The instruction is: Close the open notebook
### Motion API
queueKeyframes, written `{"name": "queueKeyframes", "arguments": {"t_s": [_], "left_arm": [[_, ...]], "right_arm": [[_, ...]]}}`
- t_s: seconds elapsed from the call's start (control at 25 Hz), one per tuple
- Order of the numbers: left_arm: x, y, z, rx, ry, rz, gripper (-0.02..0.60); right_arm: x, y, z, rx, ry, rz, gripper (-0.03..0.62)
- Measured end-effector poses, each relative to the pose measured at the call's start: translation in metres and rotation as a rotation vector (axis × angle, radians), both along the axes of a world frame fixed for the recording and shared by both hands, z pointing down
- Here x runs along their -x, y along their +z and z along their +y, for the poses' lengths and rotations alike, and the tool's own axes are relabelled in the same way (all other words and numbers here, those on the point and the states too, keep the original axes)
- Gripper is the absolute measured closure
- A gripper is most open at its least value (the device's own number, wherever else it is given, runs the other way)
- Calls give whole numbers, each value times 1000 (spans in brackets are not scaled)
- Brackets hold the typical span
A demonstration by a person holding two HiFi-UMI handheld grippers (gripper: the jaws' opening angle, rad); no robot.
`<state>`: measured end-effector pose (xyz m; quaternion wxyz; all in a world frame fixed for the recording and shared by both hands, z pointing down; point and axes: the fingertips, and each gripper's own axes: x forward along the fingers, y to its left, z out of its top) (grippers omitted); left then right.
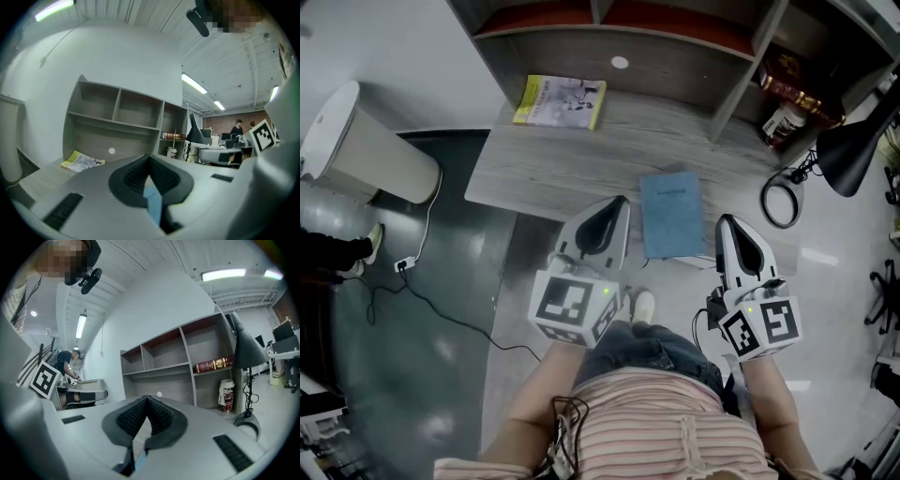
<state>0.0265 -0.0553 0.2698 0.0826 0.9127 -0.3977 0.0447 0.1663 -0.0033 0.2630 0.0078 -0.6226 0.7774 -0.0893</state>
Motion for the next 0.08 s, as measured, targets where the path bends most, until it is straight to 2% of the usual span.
{"name": "queueKeyframes", "arguments": {"t_s": [0.08], "left_arm": [[2, -4, 1, 0, -3, 7, 571]], "right_arm": [[3, -4, 1, -7, -4, -1, 588]]}}
